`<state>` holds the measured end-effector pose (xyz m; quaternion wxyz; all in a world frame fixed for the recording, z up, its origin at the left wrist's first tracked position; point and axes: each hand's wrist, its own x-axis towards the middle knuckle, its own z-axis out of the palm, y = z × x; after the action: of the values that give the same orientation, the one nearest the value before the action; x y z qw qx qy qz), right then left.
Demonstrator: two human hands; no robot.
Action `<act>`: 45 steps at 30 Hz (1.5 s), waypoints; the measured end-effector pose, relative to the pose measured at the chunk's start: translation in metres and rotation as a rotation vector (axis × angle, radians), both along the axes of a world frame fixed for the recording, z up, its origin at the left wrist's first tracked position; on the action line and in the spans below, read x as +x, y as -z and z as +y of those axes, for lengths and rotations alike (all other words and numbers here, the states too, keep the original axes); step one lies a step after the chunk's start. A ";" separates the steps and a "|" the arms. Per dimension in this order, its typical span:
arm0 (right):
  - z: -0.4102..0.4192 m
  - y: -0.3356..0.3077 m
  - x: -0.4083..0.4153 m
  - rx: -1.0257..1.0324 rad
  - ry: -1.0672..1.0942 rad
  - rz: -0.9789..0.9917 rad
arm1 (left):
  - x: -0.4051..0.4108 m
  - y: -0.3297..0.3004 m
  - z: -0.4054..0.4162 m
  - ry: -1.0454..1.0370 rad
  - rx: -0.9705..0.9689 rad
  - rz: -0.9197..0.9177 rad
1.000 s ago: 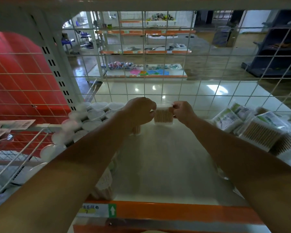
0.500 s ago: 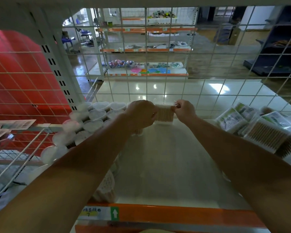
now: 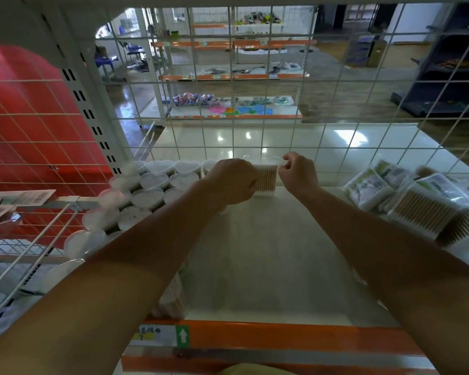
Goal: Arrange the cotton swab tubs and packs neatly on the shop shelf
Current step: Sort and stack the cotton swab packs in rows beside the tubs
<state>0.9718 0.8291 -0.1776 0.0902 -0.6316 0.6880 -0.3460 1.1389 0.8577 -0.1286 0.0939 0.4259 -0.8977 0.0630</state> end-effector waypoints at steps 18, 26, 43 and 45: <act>0.051 -0.021 -0.081 -0.079 -0.034 0.312 | -0.090 -0.004 0.010 0.058 -0.042 -0.052; 0.075 -0.034 -0.136 -0.039 0.046 0.339 | -0.148 -0.001 0.027 0.112 -0.068 -0.081; 0.120 -0.040 -0.237 0.081 0.122 0.276 | -0.236 0.021 0.051 -0.001 0.082 -0.023; 0.121 -0.038 -0.241 0.105 0.094 0.280 | -0.239 0.028 0.052 -0.011 0.100 -0.018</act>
<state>0.7311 0.9502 -0.1392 0.0101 -0.6349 0.7399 -0.2220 0.9000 0.9093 -0.1567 0.0639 0.4343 -0.8982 0.0224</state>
